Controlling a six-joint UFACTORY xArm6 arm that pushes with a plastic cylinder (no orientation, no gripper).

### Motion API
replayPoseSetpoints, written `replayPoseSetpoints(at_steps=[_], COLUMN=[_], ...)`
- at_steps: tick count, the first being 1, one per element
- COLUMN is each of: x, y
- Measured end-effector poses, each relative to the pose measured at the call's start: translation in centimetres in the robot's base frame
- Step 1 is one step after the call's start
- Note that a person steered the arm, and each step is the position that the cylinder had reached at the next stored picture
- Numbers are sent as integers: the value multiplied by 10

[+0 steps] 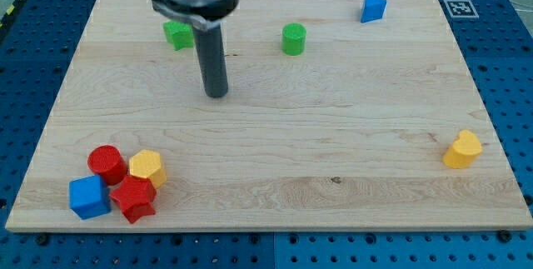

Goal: Push the green star to the right side of the board

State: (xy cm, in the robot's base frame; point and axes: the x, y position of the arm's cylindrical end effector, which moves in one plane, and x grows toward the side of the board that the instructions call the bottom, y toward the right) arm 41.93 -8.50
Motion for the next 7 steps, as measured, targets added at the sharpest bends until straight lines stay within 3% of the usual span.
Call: replayPoseSetpoints(at_steps=[3, 4, 7], x=[-45, -72, -76], y=[-80, -88, -88])
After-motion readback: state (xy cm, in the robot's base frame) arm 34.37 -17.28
